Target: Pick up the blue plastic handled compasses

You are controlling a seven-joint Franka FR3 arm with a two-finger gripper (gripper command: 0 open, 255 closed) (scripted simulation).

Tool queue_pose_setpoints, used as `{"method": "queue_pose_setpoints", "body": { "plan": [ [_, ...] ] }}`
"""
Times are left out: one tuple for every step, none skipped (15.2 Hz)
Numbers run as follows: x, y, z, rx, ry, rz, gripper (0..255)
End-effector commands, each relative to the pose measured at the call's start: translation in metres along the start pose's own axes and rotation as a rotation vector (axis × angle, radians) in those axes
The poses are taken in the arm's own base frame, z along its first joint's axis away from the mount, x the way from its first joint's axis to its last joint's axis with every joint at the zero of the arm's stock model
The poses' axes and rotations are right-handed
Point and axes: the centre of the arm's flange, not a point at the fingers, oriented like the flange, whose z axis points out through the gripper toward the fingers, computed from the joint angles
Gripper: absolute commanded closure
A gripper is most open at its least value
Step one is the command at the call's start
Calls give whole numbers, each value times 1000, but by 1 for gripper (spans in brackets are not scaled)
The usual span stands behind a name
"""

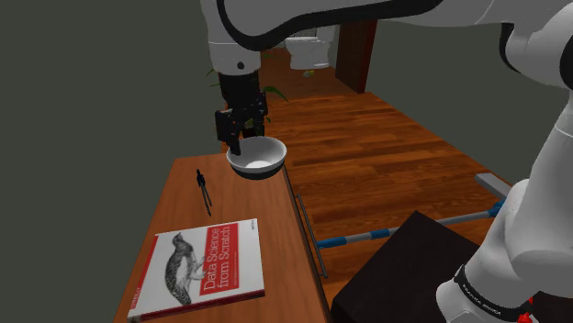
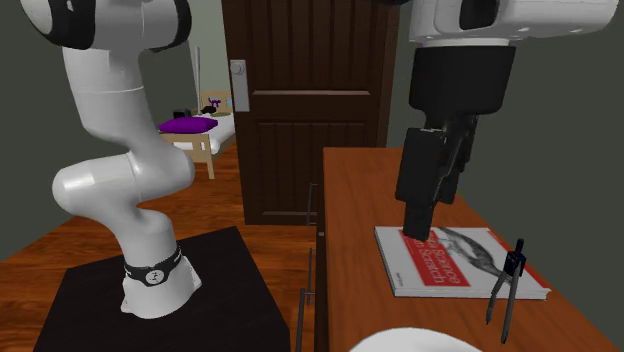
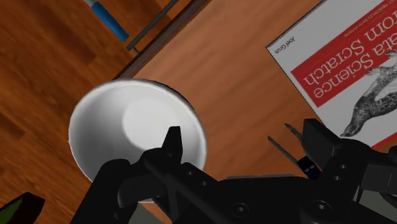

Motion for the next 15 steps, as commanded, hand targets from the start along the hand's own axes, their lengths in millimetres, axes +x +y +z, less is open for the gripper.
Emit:
{"method": "queue_pose_setpoints", "body": {
  "plan": [
    [20,-19,8,-6,-4,-27,0],
    [30,-29,10,-10,-6,-41,0],
    [39,-38,13,-13,-8,-55,0],
    [49,-48,16,-16,-10,-69,0],
    [58,-58,18,-19,-12,-82,0],
    [67,-67,21,-23,-15,-96,0],
    [76,-77,24,-26,-17,-110,0],
    [85,-88,27,-29,-19,-124,0],
    [90,-93,29,-31,-20,-131,0],
    [90,-93,34,-31,-20,-131,0],
    [90,-93,39,-31,-20,-131,0],
    [90,-93,44,-31,-20,-131,0],
    [90,-93,50,-31,-20,-131,0],
    [90,-93,55,-31,-20,-131,0],
    [90,-93,60,-31,-20,-131,0]
  ]
}}
